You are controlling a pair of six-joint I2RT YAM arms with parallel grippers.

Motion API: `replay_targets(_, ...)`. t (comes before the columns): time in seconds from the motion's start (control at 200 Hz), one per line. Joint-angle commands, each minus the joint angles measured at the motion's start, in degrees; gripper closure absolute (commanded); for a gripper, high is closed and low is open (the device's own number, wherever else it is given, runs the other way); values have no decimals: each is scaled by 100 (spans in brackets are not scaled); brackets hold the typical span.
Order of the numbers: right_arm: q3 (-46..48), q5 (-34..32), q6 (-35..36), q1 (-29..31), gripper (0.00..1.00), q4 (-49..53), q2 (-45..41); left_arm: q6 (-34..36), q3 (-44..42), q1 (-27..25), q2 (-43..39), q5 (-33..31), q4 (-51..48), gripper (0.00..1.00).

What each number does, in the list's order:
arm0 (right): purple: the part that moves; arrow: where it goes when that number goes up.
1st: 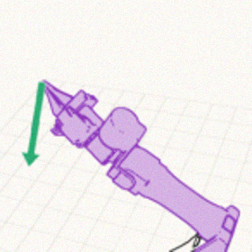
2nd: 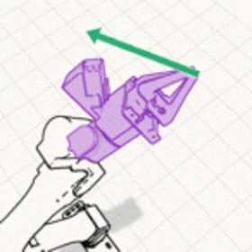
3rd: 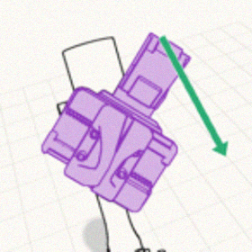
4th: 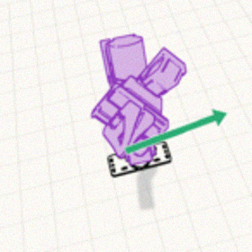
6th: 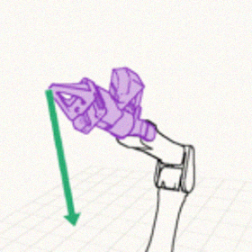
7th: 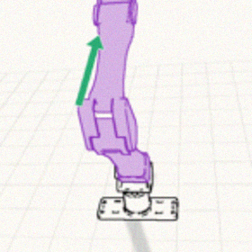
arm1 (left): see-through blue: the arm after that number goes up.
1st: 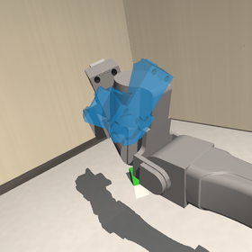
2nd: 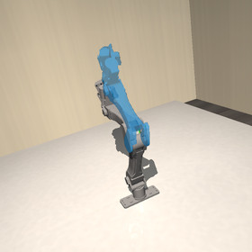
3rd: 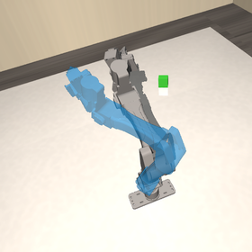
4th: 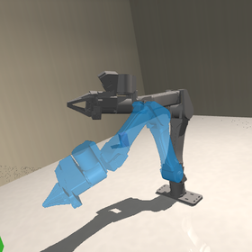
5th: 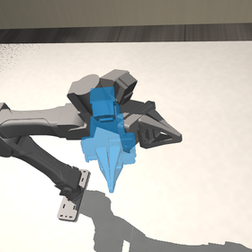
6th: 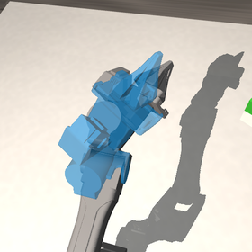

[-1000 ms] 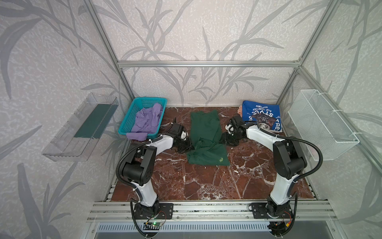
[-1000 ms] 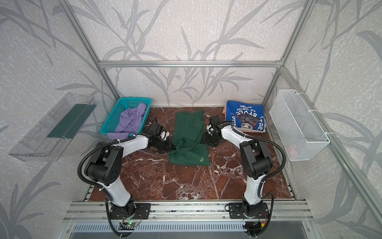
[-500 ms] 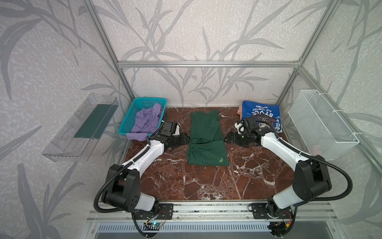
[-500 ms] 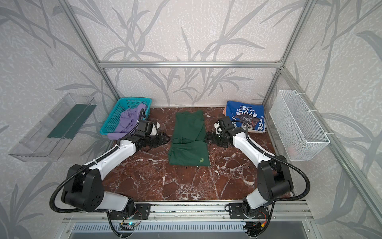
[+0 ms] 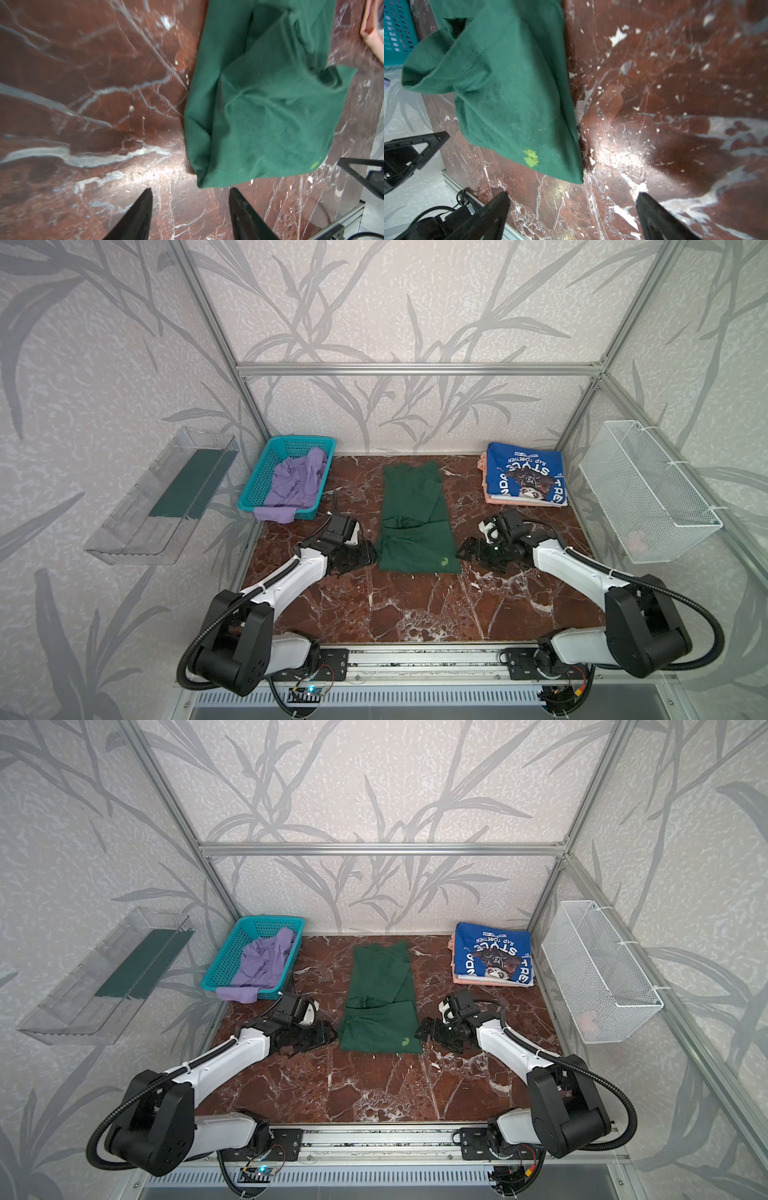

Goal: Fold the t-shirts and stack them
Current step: 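Grasp the folded edge nearest the robot with both grippers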

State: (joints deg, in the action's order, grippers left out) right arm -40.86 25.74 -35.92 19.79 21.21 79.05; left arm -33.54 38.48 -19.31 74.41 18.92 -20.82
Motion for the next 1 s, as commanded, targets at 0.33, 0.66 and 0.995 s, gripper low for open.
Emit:
replay_targets(0.33,493,510,-932,389,35,-1655,866,-344,-306,-372,477,268,843,40)
replay_targets(0.66,491,519,-1089,410,62,-2102,1252,-465,-386,-425,1163,568,1487,50)
replay_targets(0.995,258,664,-955,411,100,-1873,1042,-131,-236,-424,1014,527,745,100)
